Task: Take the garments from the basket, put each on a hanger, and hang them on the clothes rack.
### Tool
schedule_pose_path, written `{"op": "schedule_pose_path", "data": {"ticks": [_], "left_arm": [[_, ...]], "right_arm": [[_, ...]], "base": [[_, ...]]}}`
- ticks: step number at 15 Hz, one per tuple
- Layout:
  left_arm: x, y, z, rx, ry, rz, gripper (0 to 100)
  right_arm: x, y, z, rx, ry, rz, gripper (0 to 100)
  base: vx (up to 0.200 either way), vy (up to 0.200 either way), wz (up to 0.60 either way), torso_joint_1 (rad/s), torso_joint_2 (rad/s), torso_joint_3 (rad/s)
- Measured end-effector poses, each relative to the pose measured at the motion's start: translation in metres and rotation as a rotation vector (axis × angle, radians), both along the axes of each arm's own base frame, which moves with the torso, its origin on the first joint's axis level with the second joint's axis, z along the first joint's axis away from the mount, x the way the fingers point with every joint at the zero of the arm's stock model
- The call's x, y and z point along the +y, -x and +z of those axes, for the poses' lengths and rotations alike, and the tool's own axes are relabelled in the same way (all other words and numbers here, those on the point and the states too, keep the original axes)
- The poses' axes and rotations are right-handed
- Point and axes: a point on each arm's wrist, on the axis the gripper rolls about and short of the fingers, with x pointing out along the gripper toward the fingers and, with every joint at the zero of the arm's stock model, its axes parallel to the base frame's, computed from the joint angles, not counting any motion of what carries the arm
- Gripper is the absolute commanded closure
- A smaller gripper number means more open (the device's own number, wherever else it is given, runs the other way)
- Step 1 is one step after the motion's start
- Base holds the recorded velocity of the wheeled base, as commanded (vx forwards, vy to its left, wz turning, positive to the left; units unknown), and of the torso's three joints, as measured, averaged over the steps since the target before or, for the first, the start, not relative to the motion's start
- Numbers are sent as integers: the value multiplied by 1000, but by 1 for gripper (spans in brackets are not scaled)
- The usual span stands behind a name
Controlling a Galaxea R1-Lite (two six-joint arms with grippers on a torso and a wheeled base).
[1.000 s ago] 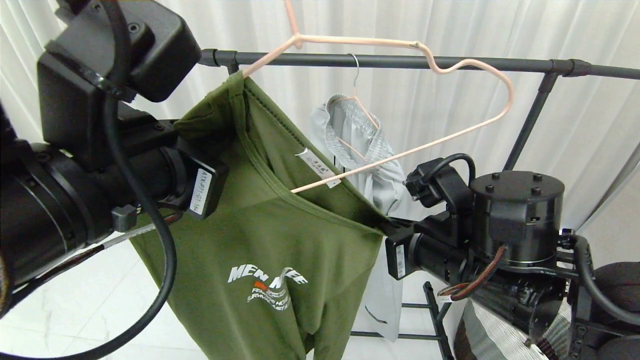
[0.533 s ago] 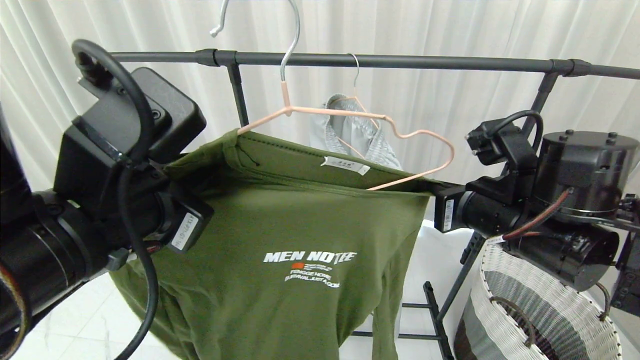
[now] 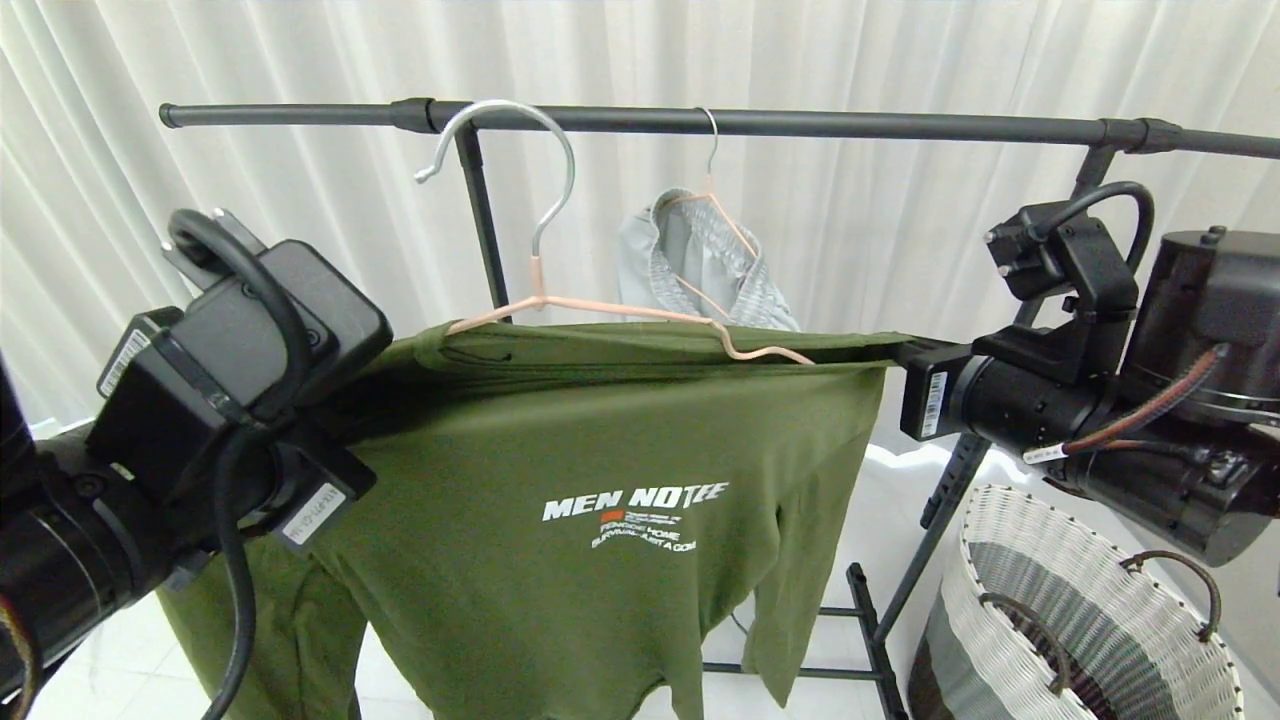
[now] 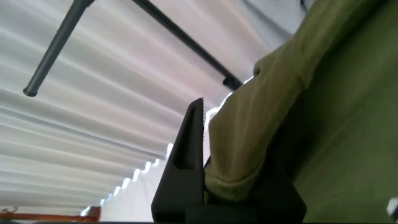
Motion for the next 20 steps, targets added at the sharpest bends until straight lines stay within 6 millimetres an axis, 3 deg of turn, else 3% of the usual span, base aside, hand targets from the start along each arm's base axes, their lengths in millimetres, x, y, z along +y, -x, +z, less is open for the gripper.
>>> {"op": "schedule_pose_path", "data": {"ticks": [7, 11, 16, 17, 20], "left_arm": [[9, -3, -11, 27, -35, 64, 100], [12, -4, -9, 23, 18, 95, 100], [7, 0, -10, 25, 32, 53, 100], [4, 3, -10, 29, 51, 32, 100], [0, 7, -10, 30, 65, 2, 100]], "right_arm": [[7, 26, 11, -25, -6, 108, 100], [6, 51, 5, -30, 85, 260, 100], [11, 65, 5, -78, 152, 361, 100], [13, 65, 5, -80, 155, 365, 0], [15, 63, 6, -82, 161, 367, 0]], "base": [[0, 0, 0, 0, 0, 0], [0, 0, 0, 0, 0, 0], [0, 0, 0, 0, 0, 0], [0, 0, 0, 0, 0, 0], [0, 0, 0, 0, 0, 0]]}}
